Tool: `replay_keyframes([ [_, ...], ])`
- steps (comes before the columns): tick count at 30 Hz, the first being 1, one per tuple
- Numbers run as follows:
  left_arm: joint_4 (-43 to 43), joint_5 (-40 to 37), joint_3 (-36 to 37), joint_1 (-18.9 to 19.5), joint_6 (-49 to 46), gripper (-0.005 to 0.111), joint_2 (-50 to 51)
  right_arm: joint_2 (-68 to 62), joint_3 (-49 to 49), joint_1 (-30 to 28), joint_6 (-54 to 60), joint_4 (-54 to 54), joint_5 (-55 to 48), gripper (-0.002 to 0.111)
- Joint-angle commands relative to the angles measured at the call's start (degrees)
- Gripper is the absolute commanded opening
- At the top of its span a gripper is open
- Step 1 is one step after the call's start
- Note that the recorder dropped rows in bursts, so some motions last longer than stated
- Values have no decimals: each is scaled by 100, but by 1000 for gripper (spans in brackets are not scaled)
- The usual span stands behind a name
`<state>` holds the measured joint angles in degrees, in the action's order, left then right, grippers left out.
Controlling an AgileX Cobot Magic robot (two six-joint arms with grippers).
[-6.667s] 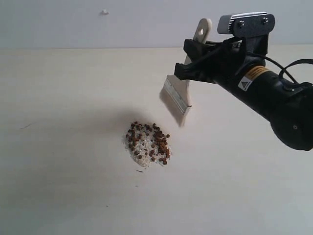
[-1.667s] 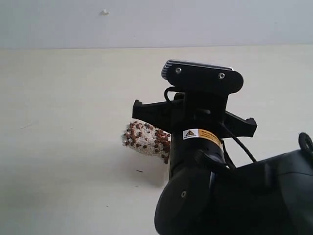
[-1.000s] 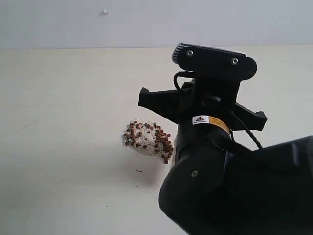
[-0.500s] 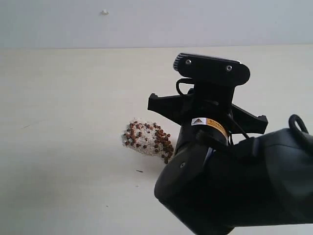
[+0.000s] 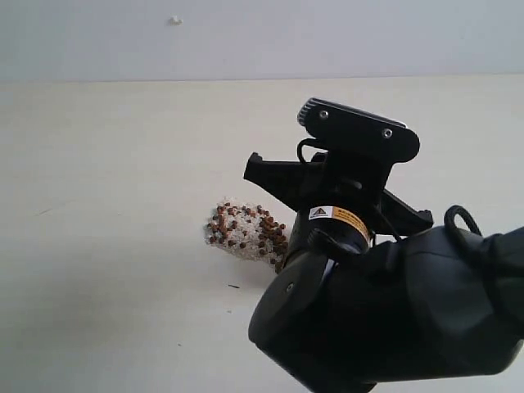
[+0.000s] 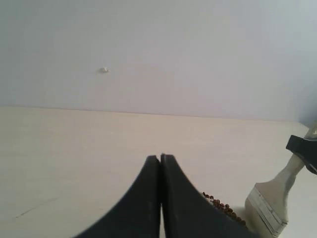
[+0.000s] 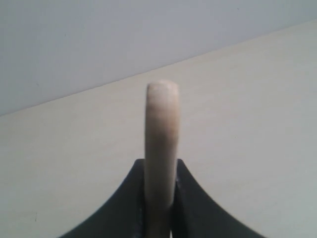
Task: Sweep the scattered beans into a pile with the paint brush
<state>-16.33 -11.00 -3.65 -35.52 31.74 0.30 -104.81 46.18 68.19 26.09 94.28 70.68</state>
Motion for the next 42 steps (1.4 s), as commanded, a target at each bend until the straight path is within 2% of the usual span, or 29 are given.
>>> replay_keyframes([
  [1,7,20,33,21,-1,0,-30,-14,71,-61,-96,8,-72,0],
  [14,7,20,33,21,-1,0,-30,-451,809,-128,14,-19,-72,0],
  [42,7,20,33,21,-1,0,-30,168,854,-150,779,-25,-72,0],
])
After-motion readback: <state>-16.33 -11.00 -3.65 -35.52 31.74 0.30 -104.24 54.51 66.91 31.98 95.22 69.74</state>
